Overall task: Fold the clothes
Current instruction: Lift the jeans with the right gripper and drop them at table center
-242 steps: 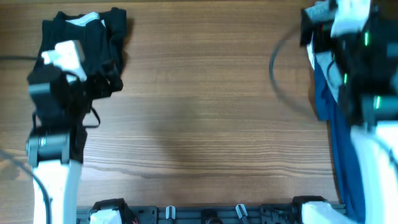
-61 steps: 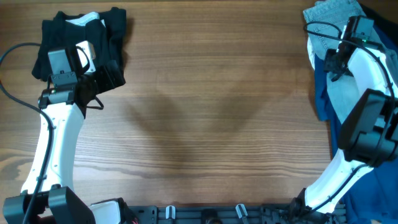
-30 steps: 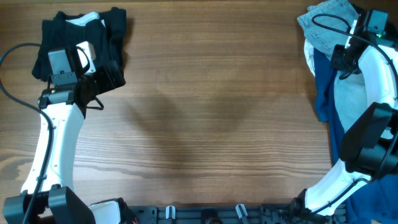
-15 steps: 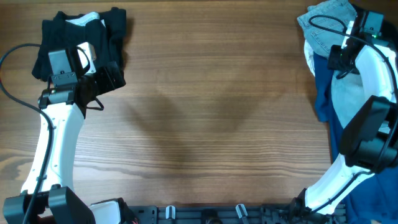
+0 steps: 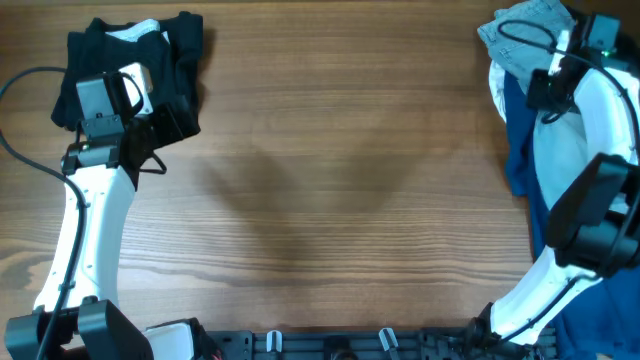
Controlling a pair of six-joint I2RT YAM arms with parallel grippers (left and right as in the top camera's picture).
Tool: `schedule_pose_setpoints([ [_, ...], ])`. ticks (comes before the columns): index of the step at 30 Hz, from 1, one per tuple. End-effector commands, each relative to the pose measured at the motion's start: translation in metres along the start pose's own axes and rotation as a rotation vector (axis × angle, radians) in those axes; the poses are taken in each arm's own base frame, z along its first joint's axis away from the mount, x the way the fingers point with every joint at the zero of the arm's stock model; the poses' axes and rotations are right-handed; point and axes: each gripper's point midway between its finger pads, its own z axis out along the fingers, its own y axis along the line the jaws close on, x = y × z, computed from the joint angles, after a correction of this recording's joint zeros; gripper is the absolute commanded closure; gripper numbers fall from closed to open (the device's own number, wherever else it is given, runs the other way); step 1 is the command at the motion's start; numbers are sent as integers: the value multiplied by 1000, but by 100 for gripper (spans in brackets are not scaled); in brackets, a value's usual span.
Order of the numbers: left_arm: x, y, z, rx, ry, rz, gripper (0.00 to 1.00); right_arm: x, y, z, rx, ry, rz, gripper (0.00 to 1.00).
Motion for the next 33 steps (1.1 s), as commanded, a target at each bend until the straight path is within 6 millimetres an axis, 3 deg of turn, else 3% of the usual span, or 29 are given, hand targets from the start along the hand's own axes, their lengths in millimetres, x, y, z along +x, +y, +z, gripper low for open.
schedule_pose_setpoints([
  [1, -17, -3, -3, 15, -49, 0, 2, -52, 54, -104, -174, -241, -84, 96],
  [5, -19, 4, -4, 4, -56, -14, 3, -48, 117, -154, -261, -289, -213, 96],
  [10, -22, 39, -11, -53, -63, -83, 2, 2, 233, -211, -457, -264, -455, 96],
  [12, -23, 50, -13, -72, -65, -105, 1, 22, 266, -237, -506, -265, -540, 96],
  [13, -23, 55, -14, -79, -67, -114, 1, 27, 276, -247, -521, -268, -565, 96],
  [15, -24, 65, -17, -96, -71, -135, 0, 44, 302, -287, -577, -309, -642, 96],
  [18, -26, 76, -21, -109, -83, -157, 0, 60, 324, -352, -662, -420, -722, 96],
  [20, -27, 79, -24, -98, -90, -170, 0, 67, 329, -402, -723, -523, -757, 96],
  [23, -29, 84, -30, -94, -101, -182, 0, 70, 319, -444, -761, -614, -766, 96],
  [25, -32, 86, -34, -98, -114, -185, 0, 68, 311, -452, -744, -650, -766, 96],
  [27, -33, 85, -37, -96, -124, -182, 0, 63, 305, -445, -702, -649, -763, 96],
  [33, -34, 83, -39, -93, -126, -180, 0, 44, 322, -382, -628, -518, -776, 96],
])
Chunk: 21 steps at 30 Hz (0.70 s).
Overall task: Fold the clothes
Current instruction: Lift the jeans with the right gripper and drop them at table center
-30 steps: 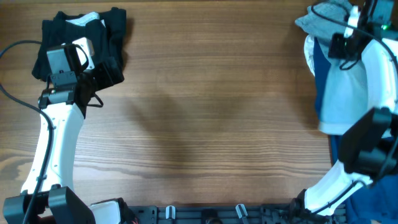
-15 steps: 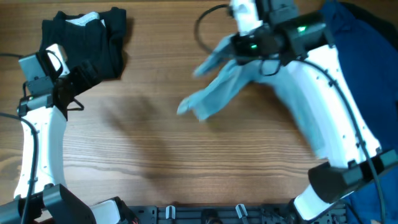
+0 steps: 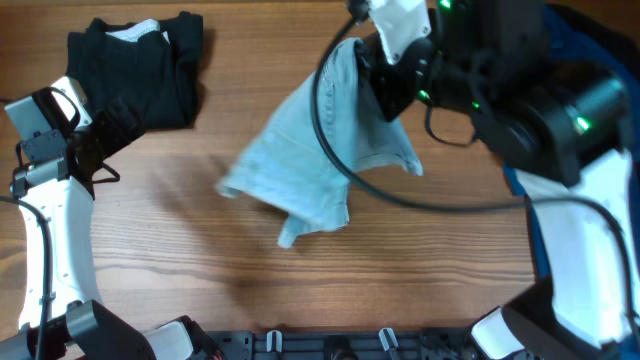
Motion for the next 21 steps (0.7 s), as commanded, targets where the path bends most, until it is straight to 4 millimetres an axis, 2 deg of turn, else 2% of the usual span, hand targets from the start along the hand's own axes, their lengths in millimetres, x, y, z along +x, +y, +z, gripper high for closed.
schedule_pose_setpoints([
  [1, -13, -8, -13, 31, -39, 9, 1, 12, -25, 41, 40, 78, 3, 96],
  [4, -11, -17, -21, 77, -39, 33, 6, 18, -29, 57, 7, 104, 25, 96],
  [6, -10, -39, -38, 163, -50, 86, 9, 16, -39, 56, 27, 91, 37, 96],
  [9, -5, -71, -61, 229, -78, 190, 8, 17, -57, 56, 50, 85, 81, 96],
  [11, -1, -91, -77, 265, -102, 240, 6, 23, -61, 66, 29, 103, 103, 96],
  [14, 6, -107, -84, 300, -96, 267, 5, 32, -68, 86, 29, 141, 140, 96],
  [16, 15, -114, -83, 312, -66, 282, 5, 40, -72, 109, 23, 174, 158, 96],
  [21, 26, -119, -80, 319, -29, 298, 5, 72, -90, 208, 9, 238, 252, 96],
])
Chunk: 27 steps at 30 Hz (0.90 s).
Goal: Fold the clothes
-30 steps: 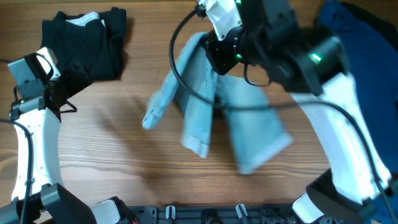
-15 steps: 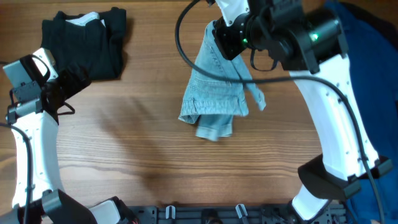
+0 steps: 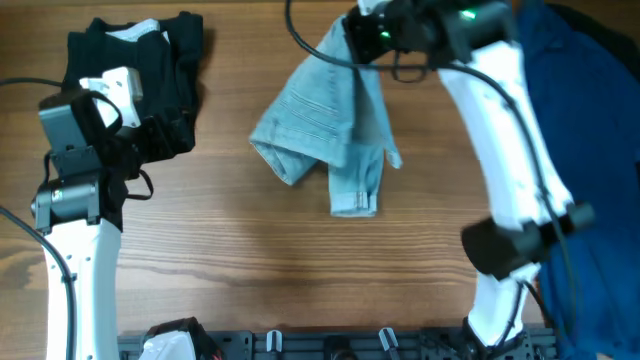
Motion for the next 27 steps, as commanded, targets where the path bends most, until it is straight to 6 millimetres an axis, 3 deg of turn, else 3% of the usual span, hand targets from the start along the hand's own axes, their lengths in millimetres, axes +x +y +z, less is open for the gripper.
schedule_pose_setpoints([
  [1, -6, -7, -3, 19, -14, 36, 5, 8, -10, 72, -26, 43, 92, 96],
  [2, -6, -8, -3, 22, -14, 37, 5, 12, -14, 94, -32, 50, 112, 83],
  [3, -5, -8, -3, 22, -8, 35, 4, 17, -18, 121, -47, 57, 130, 43],
  [5, -2, -13, -1, 32, 3, 42, 4, 27, -25, 137, -49, 79, 143, 21],
  [6, 0, -18, 0, 44, 12, 53, 4, 29, -28, 137, -48, 85, 150, 6],
  [7, 4, -29, 4, 66, 25, 73, 3, 28, -37, 131, -44, 82, 164, 0],
  [10, 15, -60, 17, 133, 63, 165, 3, 24, -59, 103, -38, 58, 204, 0],
  [14, 41, -104, 61, 186, 141, 294, 2, 37, -114, 57, 33, 68, 299, 0],
  [17, 68, -115, 98, 156, 213, 350, 1, 63, -150, 40, 73, 120, 371, 0],
  [22, 107, -127, 147, 177, 306, 388, 2, 88, -188, 22, 120, 154, 447, 0],
  [27, 118, -129, 172, 173, 308, 405, 2, 94, -194, 19, 126, 162, 465, 0],
])
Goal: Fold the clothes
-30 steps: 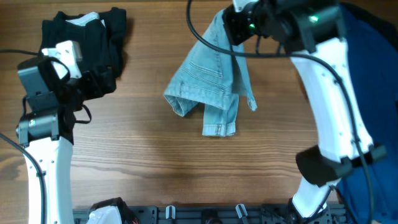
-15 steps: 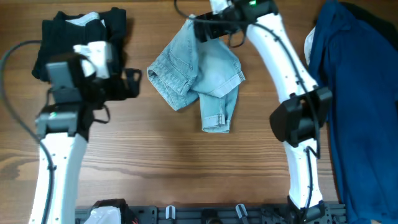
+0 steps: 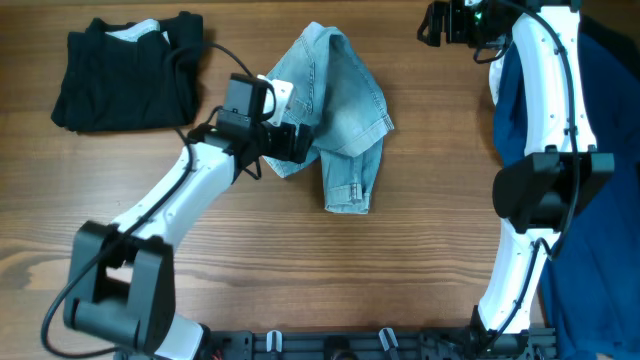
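Note:
A light blue denim garment (image 3: 340, 105) lies crumpled on the table at the top centre, with one leg reaching toward the front. My left gripper (image 3: 297, 142) is at the garment's left edge, its fingers against the cloth; the overhead view does not show how the jaws stand. My right gripper (image 3: 432, 24) is at the far edge, to the right of the denim and clear of it, with nothing in it. A folded black garment (image 3: 125, 70) lies at the far left.
A pile of dark blue cloth (image 3: 600, 150) covers the right side of the table, partly under the right arm. Bare wooden table (image 3: 300, 270) stretches across the middle and front. The arm bases stand along the front edge.
The right gripper has let go of the denim and now sits to its right. The denim lies flat on the table. The left gripper has moved from beside the black garment to the denim's left edge.
First the right gripper was at the pile at the far right and the left one on the black garment. Then the right gripper held the denim up over the centre, then lower near the far edge. Now the denim lies released and the left gripper is at it.

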Controlling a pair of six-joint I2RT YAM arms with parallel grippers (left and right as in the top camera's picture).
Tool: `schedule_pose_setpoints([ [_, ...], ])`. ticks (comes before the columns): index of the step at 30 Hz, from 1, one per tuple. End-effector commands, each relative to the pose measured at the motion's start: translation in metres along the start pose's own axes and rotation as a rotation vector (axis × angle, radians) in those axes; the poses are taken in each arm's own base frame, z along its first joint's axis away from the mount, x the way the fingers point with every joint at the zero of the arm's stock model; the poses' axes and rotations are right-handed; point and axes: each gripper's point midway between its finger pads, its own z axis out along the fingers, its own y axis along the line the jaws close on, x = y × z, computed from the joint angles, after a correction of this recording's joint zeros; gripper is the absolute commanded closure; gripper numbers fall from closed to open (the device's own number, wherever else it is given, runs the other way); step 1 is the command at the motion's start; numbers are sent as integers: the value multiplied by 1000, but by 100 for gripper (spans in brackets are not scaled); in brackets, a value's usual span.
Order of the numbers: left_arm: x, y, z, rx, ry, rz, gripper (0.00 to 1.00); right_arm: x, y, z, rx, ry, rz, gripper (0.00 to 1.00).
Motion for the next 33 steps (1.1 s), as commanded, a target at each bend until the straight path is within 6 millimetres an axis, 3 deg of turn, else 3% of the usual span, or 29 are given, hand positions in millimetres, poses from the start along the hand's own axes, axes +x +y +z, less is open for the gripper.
schedule_pose_setpoints([
  [1, -7, 4, 15, -37, -20, 36, 2, -6, 7, -13, -14, -30, -20, 0],
  [6, 0, 12, 40, -77, -2, 47, 4, -5, 8, -12, -15, -25, -18, 0],
  [13, -4, 11, 48, -100, -22, 157, 10, -2, 8, -10, -15, -15, -14, 1],
  [19, -1, 20, 47, -151, -5, 166, 37, 17, 3, 9, -17, 56, 7, 5],
  [21, 0, 20, 47, -153, -1, 166, 43, 20, 2, 11, -17, 65, 8, 6],
  [23, 0, 20, 47, -153, -1, 166, 54, 19, 2, 12, -18, 64, 8, 6],
  [26, 0, 23, 46, -165, -2, 165, 80, 20, 2, 12, -18, 66, 7, 7],
  [28, -1, 28, 45, -197, -3, 165, 89, 21, 9, 12, -56, 69, -46, 7],
  [33, -3, 44, 41, -297, -6, 164, 96, 23, 18, 12, -98, 73, -97, 7],
])
